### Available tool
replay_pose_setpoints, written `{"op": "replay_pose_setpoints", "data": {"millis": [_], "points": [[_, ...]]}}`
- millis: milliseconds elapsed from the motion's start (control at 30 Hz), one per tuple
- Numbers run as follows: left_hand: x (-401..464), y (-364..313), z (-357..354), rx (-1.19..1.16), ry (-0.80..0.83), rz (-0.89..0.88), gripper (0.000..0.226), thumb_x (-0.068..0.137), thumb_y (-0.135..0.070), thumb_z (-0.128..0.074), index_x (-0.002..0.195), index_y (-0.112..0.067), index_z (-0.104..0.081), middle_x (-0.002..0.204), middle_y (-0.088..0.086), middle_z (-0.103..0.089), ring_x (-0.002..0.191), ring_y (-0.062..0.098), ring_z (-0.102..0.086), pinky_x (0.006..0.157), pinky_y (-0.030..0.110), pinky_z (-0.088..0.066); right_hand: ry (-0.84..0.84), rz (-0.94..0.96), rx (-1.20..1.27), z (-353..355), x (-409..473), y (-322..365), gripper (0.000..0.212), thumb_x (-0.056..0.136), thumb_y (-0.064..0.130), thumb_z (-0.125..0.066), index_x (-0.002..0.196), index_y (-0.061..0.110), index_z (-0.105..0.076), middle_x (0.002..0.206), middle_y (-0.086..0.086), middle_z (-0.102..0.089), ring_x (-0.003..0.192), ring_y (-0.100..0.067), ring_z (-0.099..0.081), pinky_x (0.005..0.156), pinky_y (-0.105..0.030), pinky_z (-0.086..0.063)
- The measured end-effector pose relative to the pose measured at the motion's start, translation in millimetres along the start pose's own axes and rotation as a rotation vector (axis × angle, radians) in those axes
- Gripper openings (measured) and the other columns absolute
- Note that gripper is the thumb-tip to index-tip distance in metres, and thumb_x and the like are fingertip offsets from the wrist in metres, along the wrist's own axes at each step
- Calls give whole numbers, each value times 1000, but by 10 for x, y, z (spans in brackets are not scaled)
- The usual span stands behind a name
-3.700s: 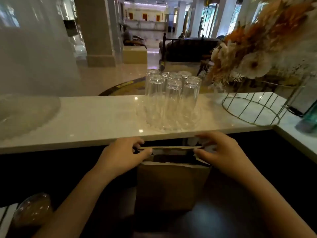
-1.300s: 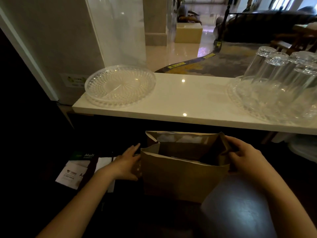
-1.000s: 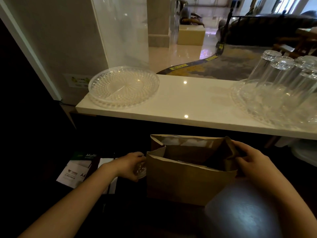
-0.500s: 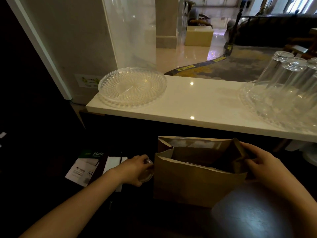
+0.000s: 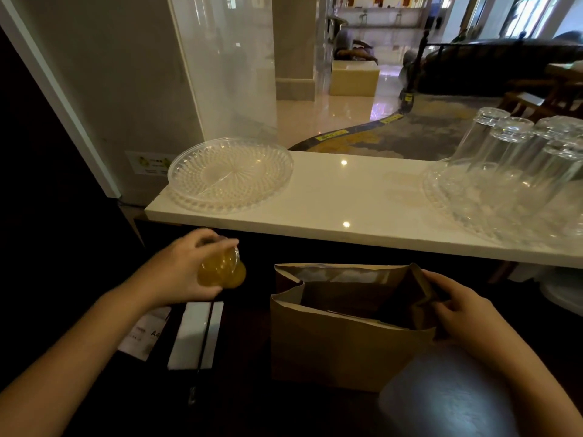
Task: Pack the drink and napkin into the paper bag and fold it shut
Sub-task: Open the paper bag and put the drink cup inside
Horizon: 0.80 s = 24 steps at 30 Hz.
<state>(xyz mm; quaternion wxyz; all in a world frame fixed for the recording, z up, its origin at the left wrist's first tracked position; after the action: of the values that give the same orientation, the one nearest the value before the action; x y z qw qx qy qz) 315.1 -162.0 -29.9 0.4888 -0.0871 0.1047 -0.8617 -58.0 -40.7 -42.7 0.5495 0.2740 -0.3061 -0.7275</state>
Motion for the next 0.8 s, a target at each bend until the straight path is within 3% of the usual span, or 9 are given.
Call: {"op": "replay_pose_setpoints", "data": {"millis": [100, 200, 300, 433, 633, 800], "points": [[16, -285, 551, -108, -73, -45, 85, 62, -39, -79, 121, -71, -26, 133, -17, -31, 116, 9, -39, 90, 28, -41, 3, 1, 15, -1, 1, -4, 52, 86, -2, -49, 125, 32, -49, 70, 13, -60, 52, 17, -58, 40, -2, -41], [86, -737, 812, -191, -43, -120, 84, 63, -45, -77, 124, -70, -25, 130, -24, -28, 116, 9, -40, 87, 30, -47, 13, 10, 6, -21, 3, 5, 50, 86, 0, -50, 127, 30, -49, 71, 16, -58, 54, 19, -57, 44, -1, -42], [223, -1367, 727, -208, 85, -274, 81, 61, -54, -71, 124, -70, -22, 130, -26, -27, 117, 5, -37, 86, 29, -49, 16, 31, 10, -34, 2, 44, 48, 87, 2, -50, 127, 28, -48, 68, 17, -56, 53, 21, -56, 44, 1, -40], [378, -2080, 218, -171, 326, -478, 79, 69, -48, -71, 129, -62, -23, 128, -22, -27, 115, -2, -32, 83, 9, -42, 52, 47, 82, -66, -22, 105, 46, 89, 5, -49, 125, 34, -48, 70, 15, -59, 53, 14, -60, 41, -3, -41], [520, -2332, -354, -6, 479, -513, 78, 73, -45, -69, 135, -53, -24, 139, -7, -27, 124, 12, -35, 99, 30, -43, 92, 53, 120, -78, -91, 108, 44, 92, 11, -45, 127, 38, -44, 72, 12, -62, 57, 5, -65, 43, -8, -46], [514, -2269, -626, 129, 537, -491, 80, 71, -52, -67, 135, -52, -20, 143, -6, -28, 125, 17, -34, 98, 29, -39, 75, 96, 100, -61, -157, 92, 46, 92, 9, -44, 129, 35, -42, 73, 15, -59, 57, 9, -63, 45, -7, -45]]}}
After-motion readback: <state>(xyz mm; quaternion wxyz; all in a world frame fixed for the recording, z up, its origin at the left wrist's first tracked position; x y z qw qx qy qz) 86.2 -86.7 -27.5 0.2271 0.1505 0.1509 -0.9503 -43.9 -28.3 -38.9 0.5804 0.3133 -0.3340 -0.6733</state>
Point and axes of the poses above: each hand's wrist, its own x-axis towards the middle knuckle, its own z-axis out of the back of the hand, y = z × x, the point moved 9 cm from there along x, towards the middle knuckle
